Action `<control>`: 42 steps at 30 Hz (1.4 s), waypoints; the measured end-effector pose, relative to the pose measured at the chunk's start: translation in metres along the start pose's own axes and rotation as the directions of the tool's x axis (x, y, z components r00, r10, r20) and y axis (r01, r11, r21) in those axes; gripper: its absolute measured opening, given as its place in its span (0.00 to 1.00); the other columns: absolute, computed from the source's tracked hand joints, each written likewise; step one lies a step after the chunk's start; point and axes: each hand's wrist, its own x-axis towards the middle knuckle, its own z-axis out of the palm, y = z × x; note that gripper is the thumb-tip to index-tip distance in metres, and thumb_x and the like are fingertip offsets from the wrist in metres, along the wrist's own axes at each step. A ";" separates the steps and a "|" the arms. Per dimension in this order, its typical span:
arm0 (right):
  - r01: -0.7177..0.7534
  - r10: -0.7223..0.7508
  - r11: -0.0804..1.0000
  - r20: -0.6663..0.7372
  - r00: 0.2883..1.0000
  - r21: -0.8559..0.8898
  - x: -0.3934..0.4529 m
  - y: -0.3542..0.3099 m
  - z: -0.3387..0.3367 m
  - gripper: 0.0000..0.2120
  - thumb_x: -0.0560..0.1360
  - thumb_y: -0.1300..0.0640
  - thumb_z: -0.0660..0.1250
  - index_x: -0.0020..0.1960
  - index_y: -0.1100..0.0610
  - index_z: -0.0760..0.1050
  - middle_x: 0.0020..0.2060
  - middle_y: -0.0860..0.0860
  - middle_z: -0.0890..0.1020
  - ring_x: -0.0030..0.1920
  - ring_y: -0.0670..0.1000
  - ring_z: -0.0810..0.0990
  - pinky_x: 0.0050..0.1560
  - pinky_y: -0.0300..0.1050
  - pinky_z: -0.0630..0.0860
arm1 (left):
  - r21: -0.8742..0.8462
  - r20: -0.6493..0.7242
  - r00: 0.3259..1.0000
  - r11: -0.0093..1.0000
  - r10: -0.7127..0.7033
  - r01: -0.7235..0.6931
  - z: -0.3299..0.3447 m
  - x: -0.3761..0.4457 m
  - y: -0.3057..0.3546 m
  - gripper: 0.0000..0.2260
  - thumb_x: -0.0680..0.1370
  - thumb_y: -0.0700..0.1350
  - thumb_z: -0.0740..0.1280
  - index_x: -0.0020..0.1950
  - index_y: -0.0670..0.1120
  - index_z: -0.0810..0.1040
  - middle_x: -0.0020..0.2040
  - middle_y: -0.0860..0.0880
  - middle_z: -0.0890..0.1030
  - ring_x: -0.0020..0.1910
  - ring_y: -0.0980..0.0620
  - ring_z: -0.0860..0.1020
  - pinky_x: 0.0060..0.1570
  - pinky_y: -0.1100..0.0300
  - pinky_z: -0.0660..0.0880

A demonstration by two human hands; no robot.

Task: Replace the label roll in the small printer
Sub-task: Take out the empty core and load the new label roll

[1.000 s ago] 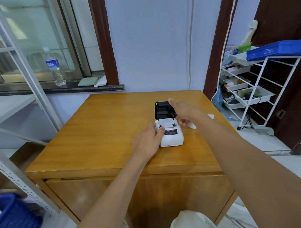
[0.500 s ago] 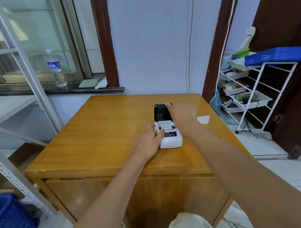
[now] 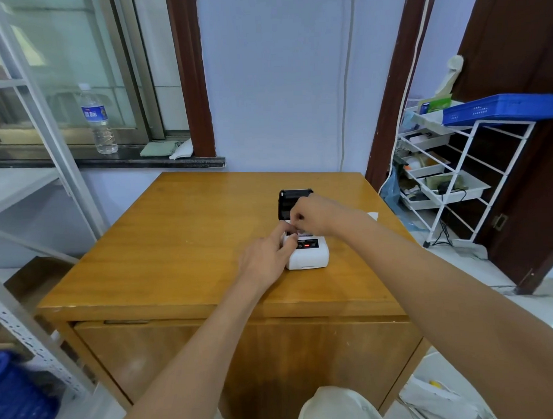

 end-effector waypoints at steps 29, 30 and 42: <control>-0.117 0.186 0.971 -0.346 0.919 0.210 -0.041 0.062 -0.067 0.06 0.72 0.47 0.70 0.44 0.49 0.78 0.31 0.46 0.84 0.34 0.48 0.84 0.49 0.51 0.83 | -0.136 0.022 0.997 0.988 -0.071 0.073 0.003 0.002 -0.003 0.07 0.83 0.60 0.57 0.53 0.60 0.71 0.36 0.44 0.82 0.31 0.49 0.72 0.33 0.53 0.68; -0.163 0.239 0.959 -0.357 0.903 0.231 -0.044 0.072 -0.066 0.05 0.72 0.47 0.69 0.43 0.48 0.76 0.29 0.47 0.85 0.33 0.48 0.85 0.50 0.52 0.84 | -0.126 0.022 0.997 0.989 -0.075 0.077 0.002 0.002 -0.003 0.07 0.83 0.60 0.56 0.53 0.60 0.71 0.37 0.44 0.82 0.31 0.49 0.73 0.33 0.53 0.68; -0.407 0.523 0.837 -0.316 0.792 0.365 -0.068 0.133 -0.001 0.06 0.73 0.46 0.69 0.45 0.47 0.75 0.36 0.52 0.84 0.41 0.57 0.85 0.48 0.56 0.84 | -0.071 0.029 0.997 0.994 -0.078 0.080 0.002 0.002 0.001 0.07 0.85 0.60 0.56 0.54 0.61 0.70 0.37 0.44 0.82 0.30 0.51 0.72 0.31 0.54 0.66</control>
